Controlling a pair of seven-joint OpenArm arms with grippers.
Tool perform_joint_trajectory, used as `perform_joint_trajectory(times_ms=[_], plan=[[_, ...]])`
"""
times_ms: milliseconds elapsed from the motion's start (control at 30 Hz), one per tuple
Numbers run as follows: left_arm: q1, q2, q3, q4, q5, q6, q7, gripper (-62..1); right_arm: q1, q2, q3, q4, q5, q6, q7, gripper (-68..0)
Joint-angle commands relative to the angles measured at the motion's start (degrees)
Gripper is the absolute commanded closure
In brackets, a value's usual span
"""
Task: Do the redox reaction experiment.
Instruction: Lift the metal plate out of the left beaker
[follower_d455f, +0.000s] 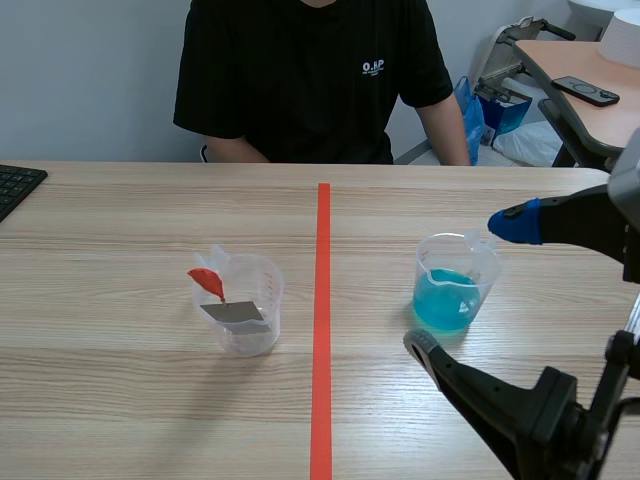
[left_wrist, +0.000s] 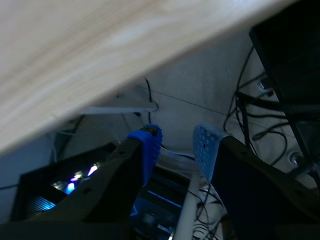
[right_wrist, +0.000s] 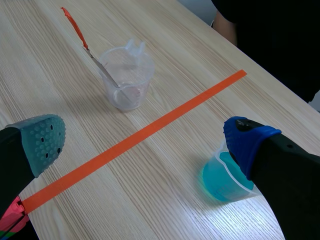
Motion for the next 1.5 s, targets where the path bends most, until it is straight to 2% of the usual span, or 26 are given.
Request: perform_joint_trajectory(times_ms=[0,133,200,267,467,600,767,833,1067,1467], plan=[[-0.81,0.20,0.07,-0.66,0.87,0.13,-2.29,-19.0,0.81,0.63,0.39,0.83,0.33,-0.33,1.01,-67.9],[-3.78,0.20,0.48,-6.93,4.11,0.59,-6.27,-17.4,0.81,0.63,0.39,0.83,0.00,-0.33,1.18,-67.9],[-5.18,0.22,1.40,-9.16,5.70,1.27,-7.58,-10.3,0.81,0.63,0.39,0.83,-0.02,-0.33,1.25,-67.9],[-6.62,0.50,2.47,-10.91,6.45,1.99,-8.07,-6.0,0.96,0.63,0.37,0.83,-0.04,-0.22,1.33,-67.9],[-10.32,2.40,4.52,-14.23,10.40,3.85,-8.04,-5.5,3.28,0.66,0.00,0.83,-1.73,1.40,1.68,-67.9],[-11.80,3.50,4.68,-15.52,12.74,4.94,-8.09,-4.8,5.51,0.81,-1.64,0.83,-2.86,3.80,1.64,-67.9],[-11.96,3.65,4.66,-15.74,13.31,5.09,-8.04,-3.8,8.94,0.79,-4.92,0.76,-5.03,4.46,1.66,-67.9],[-11.96,3.65,4.66,-15.74,13.33,5.11,-8.04,-3.8,10.45,0.79,-6.47,0.61,-5.62,5.53,1.62,-67.9],[-11.96,3.65,4.66,-15.74,13.33,5.11,-7.78,-3.8,15.23,0.79,-12.68,0.11,-7.69,5.68,0.72,-67.9],[-11.96,3.67,4.66,-15.74,13.31,5.11,-7.63,-3.8,27.21,-0.52,-24.98,-7.56,-7.69,5.66,1.46,-67.9]])
